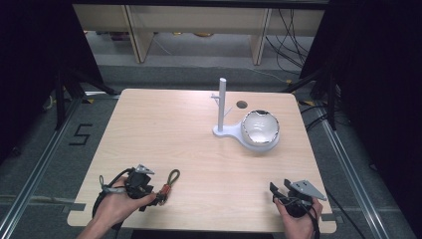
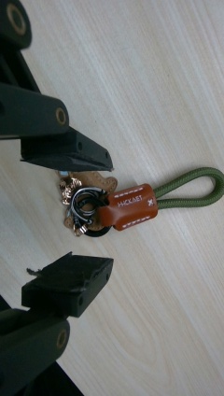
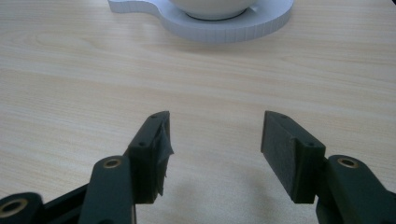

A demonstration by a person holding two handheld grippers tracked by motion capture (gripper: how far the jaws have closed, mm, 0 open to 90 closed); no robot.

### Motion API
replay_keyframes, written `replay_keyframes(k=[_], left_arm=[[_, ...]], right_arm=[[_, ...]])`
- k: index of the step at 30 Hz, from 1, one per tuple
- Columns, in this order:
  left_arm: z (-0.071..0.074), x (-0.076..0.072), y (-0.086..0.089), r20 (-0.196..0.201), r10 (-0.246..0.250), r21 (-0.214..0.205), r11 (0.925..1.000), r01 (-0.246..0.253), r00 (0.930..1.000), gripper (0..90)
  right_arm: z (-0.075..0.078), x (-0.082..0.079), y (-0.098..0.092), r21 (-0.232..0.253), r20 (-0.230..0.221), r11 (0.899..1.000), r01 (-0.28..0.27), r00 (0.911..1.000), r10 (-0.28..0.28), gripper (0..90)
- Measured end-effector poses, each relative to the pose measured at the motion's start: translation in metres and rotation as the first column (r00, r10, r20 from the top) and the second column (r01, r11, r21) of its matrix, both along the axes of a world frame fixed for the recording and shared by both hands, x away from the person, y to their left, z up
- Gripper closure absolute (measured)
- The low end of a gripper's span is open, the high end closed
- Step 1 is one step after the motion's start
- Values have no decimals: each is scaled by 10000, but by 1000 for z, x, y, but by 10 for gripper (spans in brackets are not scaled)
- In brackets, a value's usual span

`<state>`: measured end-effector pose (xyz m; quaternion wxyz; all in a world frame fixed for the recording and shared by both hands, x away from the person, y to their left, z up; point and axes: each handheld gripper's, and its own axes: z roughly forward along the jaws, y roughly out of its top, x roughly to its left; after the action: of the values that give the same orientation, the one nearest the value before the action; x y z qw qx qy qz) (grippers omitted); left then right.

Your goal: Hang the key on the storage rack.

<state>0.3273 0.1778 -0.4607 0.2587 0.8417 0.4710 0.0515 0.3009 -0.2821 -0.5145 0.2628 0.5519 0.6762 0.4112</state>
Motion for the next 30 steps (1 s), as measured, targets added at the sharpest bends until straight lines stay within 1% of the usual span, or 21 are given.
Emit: replay_keyframes(k=[1,2,5,6,7,8,9,11,12,18,20,21,22,23,24,25,26,27,28,29,30], left_arm=[[0,0,0,0,0,0,10000,0,10000,465],[2,3,-2,-164,23,259,9997,-18,9999,469],[2,7,-4,-254,-53,386,9992,63,9997,474],[3,8,-6,-373,-27,521,9986,47,9993,474],[3,9,-8,-431,-69,608,9981,95,9990,473],[3,11,-9,-482,-247,725,9970,281,9985,475],[6,12,-12,-579,-342,900,9952,393,9977,476],[5,13,-13,-614,-296,794,9962,345,9977,478],[6,15,-15,-678,-348,920,9949,409,9971,480],[5,21,-23,-754,-312,1078,9934,392,9967,504],[4,22,-24,-749,-323,1118,9929,406,9967,510],[5,23,-25,-777,-406,1278,9905,503,9962,510],[3,24,-29,-823,-191,1228,9920,292,9964,514],[3,24,-29,-823,-191,1228,9920,292,9964,517],[3,26,-30,-808,-379,1411,9888,491,9960,517],[2,26,-31,-894,-291,1399,9893,414,9956,518],[1,28,-34,-879,-290,1555,9869,424,9957,521],[1,28,-34,-879,-290,1555,9869,424,9957,523],[-1,30,-36,-921,-341,1703,9841,495,9952,525],[-1,30,-36,-921,-341,1703,9841,495,9952,526],[-3,32,-38,-984,-353,1843,9814,531,9945,529]], right_arm=[[0,0,0,0,0,10000,0,10000,0,434],[0,-1,1,108,-63,9999,121,9999,-121,434],[1,-2,3,192,-241,9994,273,9994,-268,434],[1,-1,1,-33,-62,9999,108,9999,-108,434],[1,-1,1,-10,-127,9998,197,9997,-197,434],[1,-2,3,227,-333,9993,284,9991,-277,434],[1,-2,3,235,-334,9993,282,9991,-274,434],[1,-2,3,254,-333,9993,278,9991,-270,434],[1,-2,3,281,-360,9991,307,9989,-297,433],[2,-2,3,170,-478,9993,318,9984,-310,433],[2,-2,3,171,-477,9993,319,9984,-310,433],[2,-2,3,171,-477,9993,319,9984,-310,433],[1,0,0,-155,-200,9999,33,9998,-37,433],[1,0,0,-155,-200,9999,33,9998,-37,433],[1,0,0,-147,-207,9999,20,9998,-23,433],[1,0,0,-155,-203,9999,29,9998,-32,433],[0,0,0,-112,-182,9999,30,9998,-32,432],[0,0,0,-112,-182,9999,30,9998,-32,432],[-1,1,0,-136,-26,9999,24,10000,-25,432],[-1,1,0,-139,-43,9999,29,10000,-30,432],[-1,1,0,-157,-48,9999,30,10000,-31,432]])
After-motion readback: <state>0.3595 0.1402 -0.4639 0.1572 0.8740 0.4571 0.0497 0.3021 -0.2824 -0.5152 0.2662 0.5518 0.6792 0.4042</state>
